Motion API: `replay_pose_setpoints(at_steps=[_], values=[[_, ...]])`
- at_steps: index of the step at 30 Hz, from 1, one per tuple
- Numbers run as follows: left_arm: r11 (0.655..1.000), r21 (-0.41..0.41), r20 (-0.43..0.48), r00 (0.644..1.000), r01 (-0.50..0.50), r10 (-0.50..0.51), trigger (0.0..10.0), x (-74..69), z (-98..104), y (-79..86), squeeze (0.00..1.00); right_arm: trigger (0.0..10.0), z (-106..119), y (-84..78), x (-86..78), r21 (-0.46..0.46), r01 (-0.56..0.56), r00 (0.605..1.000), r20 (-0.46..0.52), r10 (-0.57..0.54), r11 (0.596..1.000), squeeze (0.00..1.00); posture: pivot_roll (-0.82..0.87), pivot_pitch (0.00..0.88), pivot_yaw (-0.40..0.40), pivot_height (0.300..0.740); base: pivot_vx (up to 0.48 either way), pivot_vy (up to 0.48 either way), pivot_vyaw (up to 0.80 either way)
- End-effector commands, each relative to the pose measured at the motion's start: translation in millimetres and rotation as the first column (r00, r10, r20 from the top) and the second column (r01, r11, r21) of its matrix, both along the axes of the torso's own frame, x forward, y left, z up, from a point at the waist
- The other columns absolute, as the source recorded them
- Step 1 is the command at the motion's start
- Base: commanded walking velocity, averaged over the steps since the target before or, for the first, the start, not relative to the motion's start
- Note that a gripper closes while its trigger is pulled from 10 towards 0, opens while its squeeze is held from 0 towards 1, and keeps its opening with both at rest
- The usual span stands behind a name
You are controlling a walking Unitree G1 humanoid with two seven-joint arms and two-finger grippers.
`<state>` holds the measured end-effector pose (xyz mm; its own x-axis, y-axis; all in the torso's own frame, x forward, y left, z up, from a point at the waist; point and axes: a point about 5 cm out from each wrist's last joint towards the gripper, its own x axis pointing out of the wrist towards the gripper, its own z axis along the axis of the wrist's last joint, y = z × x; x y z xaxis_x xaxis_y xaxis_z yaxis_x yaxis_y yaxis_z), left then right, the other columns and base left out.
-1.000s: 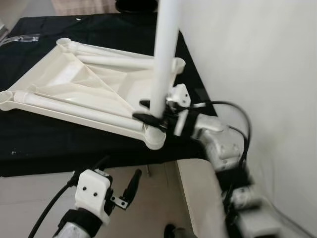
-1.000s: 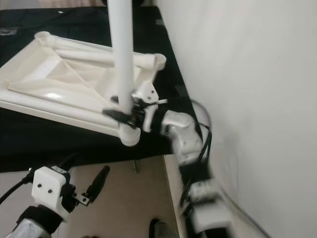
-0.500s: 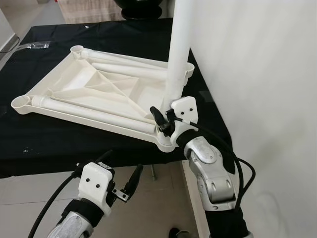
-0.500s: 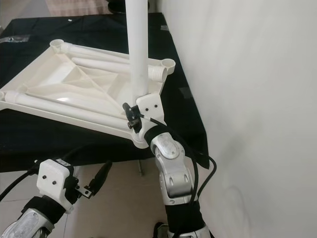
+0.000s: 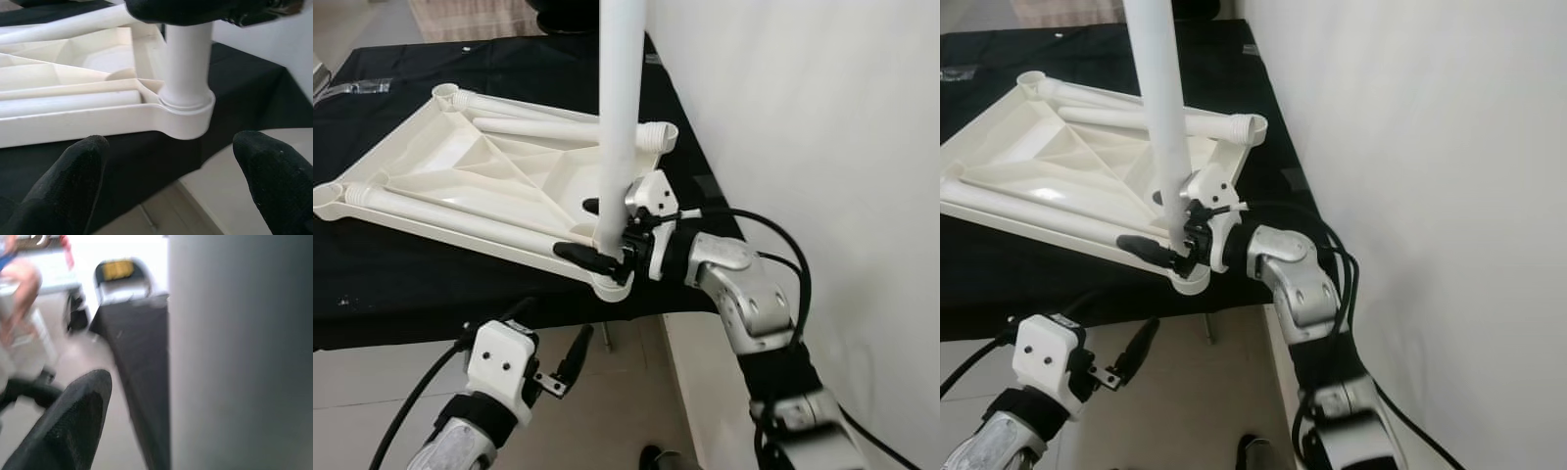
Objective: Building children table
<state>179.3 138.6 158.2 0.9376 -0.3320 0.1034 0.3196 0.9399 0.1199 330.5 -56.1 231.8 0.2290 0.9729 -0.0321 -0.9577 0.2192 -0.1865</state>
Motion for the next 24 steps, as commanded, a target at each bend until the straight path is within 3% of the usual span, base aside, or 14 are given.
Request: replay_pose_setpoints(at_steps=[1, 7, 11, 12, 16, 20, 21, 22, 24], values=[[1.000, 0.004, 0.001, 1.000, 0.000, 0.000, 10.0, -4.3, 1, -2.2, 0.00, 10.0, -7, 7.6, 1.0, -0.011, -0.076, 0.997, -0.029, 0.076, 0.997, 0.00, 0.08, 0.217, -0.062, 0.740, 0.000, 0.000, 0.00], [1.000, 0.001, -0.010, 1.000, 0.005, -0.005, 10.0, -11.2, 1, -4.1, 0.00, 10.0, -2, 6.1, 17.5, -0.021, -0.109, 0.992, -0.070, 0.108, 0.994, 0.00, 0.10, 0.233, -0.060, 0.740, 0.000, 0.000, 0.00], [1.000, 0.001, -0.012, 1.000, 0.006, -0.006, 10.0, -12.0, 1, -4.3, 0.00, 10.0, -2, 5.5, 18.9, -0.023, -0.114, 0.991, -0.074, 0.112, 0.993, 0.00, 0.10, 0.233, -0.060, 0.740, 0.000, 0.000, 0.00], [1.000, 0.000, -0.015, 1.000, 0.008, -0.008, 10.0, -13.2, 1, -4.5, 0.00, 0.1, -3, 3.9, 21.0, -0.024, -0.134, 0.988, -0.086, 0.132, 0.991, 0.00, 0.10, 0.236, -0.058, 0.740, 0.000, 0.000, 0.00], [1.000, -0.001, -0.021, 1.000, 0.011, -0.011, 10.0, -15.5, 1, -4.8, 0.00, 0.0, -8, -6.6, 24.9, -0.035, -0.192, 0.976, -0.116, 0.186, 0.981, 0.00, 0.10, 0.244, -0.055, 0.740, 0.000, 0.000, 0.00], [1.000, -0.001, -0.023, 1.000, 0.012, -0.012, 10.0, -15.2, 1, -4.8, 0.00, 0.0, -10, -10.7, 27.6, -0.031, -0.161, 0.981, -0.111, 0.157, 0.986, 0.00, 0.09, 0.245, -0.053, 0.740, 0.000, 0.000, 0.00], [1.000, -0.002, -0.023, 1.000, 0.012, -0.012, 10.0, -15.0, 1, -4.9, 0.00, 0.0, -11, -12.9, 28.5, -0.026, -0.133, 0.986, -0.106, 0.129, 0.991, 0.00, 0.09, 0.245, -0.053, 0.740, 0.000, 0.000, 0.00], [1.000, -0.004, -0.023, 1.000, 0.012, -0.012, 10.0, -14.6, 1, -5.1, 0.00, 0.0, -16, -20.4, 30.8, -0.027, -0.003, 0.998, -0.065, 0.002, 1.000, 0.00, 0.07, 0.242, -0.056, 0.740, 0.000, 0.000, 0.00], [1.000, -0.005, -0.022, 1.000, 0.011, -0.011, 10.0, -14.3, 1, -5.2, 0.00, 0.0, -18, -24.0, 31.6, -0.025, 0.059, 0.997, -0.044, -0.060, 0.998, 0.00, 0.07, 0.242, -0.056, 0.740, 0.000, 0.000, 0.00]])
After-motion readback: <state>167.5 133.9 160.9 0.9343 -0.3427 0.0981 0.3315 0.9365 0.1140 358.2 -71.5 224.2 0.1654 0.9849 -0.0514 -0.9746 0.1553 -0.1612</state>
